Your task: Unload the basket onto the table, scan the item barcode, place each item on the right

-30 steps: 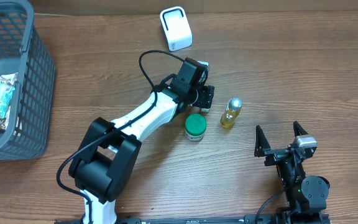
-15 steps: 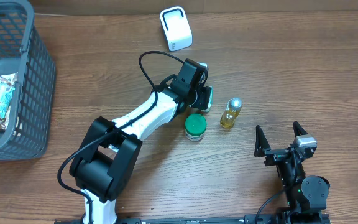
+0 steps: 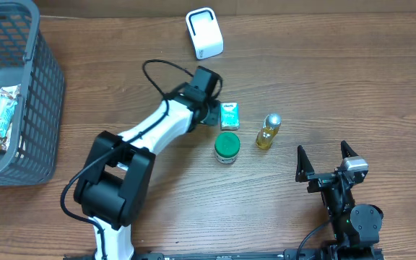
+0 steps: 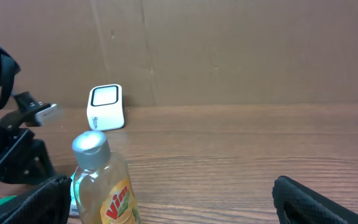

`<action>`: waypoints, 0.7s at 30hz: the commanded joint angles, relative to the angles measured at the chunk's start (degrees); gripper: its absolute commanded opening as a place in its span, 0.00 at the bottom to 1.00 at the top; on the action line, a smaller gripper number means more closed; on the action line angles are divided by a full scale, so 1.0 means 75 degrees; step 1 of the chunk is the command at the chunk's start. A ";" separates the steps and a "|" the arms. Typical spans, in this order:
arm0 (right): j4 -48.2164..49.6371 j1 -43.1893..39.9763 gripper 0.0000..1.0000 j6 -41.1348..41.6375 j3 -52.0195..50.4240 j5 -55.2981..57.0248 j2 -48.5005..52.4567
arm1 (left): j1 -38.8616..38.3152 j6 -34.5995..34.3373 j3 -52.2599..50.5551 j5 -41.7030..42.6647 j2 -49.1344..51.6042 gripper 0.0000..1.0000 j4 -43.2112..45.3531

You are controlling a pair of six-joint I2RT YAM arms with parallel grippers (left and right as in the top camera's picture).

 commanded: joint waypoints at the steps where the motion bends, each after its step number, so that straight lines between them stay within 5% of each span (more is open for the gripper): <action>1: 0.0026 -0.0035 1.00 0.0038 -0.0082 0.0023 -0.0061 | 0.0210 0.0038 -0.0009 -0.0111 -0.0443 0.45 -0.0111; 21: 0.0023 -0.0035 1.00 0.0038 -0.0082 0.0023 -0.0061 | 0.0032 -0.0283 -0.0017 0.1585 -0.0204 0.50 0.0341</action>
